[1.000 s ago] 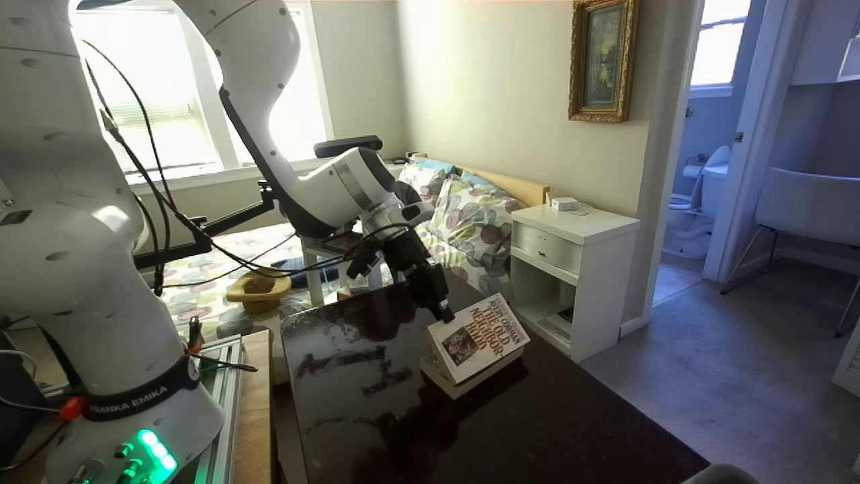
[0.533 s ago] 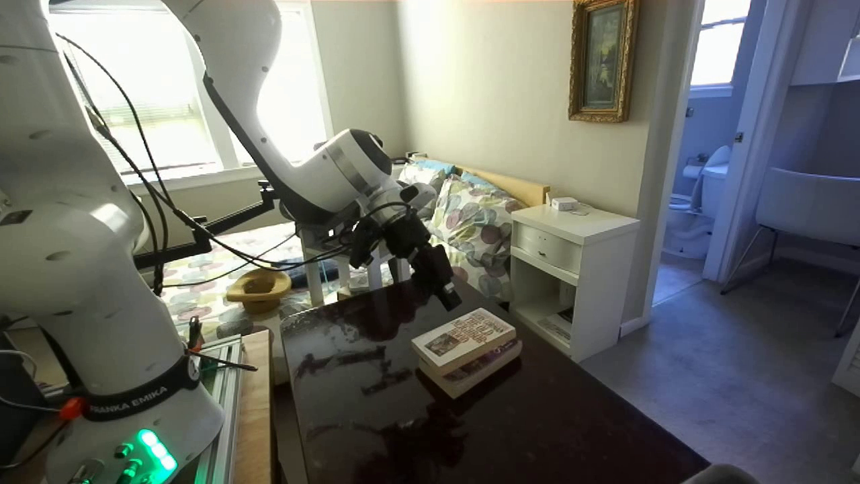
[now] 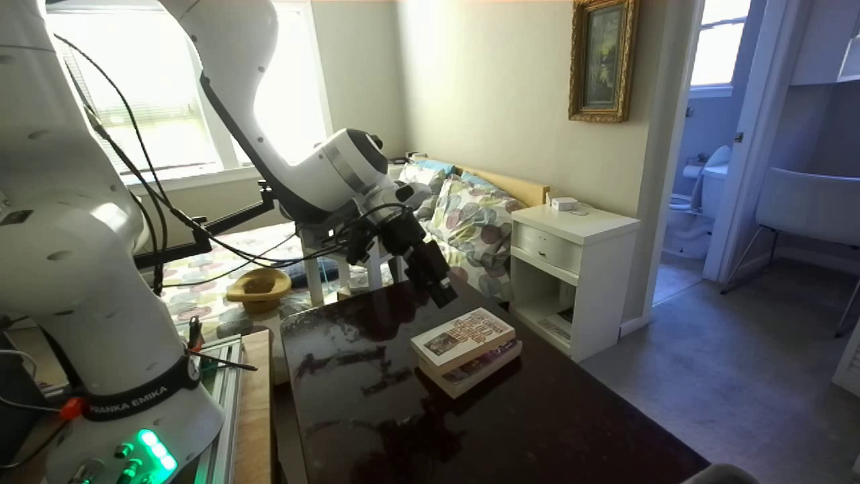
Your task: Unstack the two books.
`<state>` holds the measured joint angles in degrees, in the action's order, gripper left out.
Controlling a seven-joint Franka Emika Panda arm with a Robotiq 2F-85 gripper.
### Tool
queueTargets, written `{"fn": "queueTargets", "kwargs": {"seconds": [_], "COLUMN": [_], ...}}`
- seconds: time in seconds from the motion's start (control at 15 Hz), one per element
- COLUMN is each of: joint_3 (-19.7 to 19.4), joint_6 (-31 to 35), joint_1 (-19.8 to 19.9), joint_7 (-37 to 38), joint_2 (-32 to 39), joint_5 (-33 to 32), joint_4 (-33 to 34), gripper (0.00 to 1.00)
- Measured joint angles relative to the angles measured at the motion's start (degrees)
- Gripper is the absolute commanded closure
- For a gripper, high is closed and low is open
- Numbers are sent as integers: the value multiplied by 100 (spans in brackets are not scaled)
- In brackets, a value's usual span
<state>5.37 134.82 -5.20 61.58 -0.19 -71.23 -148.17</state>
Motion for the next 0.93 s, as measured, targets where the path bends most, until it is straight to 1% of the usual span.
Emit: {"fn": "queueTargets", "kwargs": {"seconds": [0.13,0.2,0.4,0.93], "joint_3": [60,83,125,146], "joint_6": [189,283,491,583], "joint_1": [-55,-79,-118,-159], "joint_7": [0,0,0,-1], "joint_2": [16,39,198,920], "joint_5": [146,203,280,248], "joint_4": [6,8,22,235], "gripper": [4,1,0,0]}}
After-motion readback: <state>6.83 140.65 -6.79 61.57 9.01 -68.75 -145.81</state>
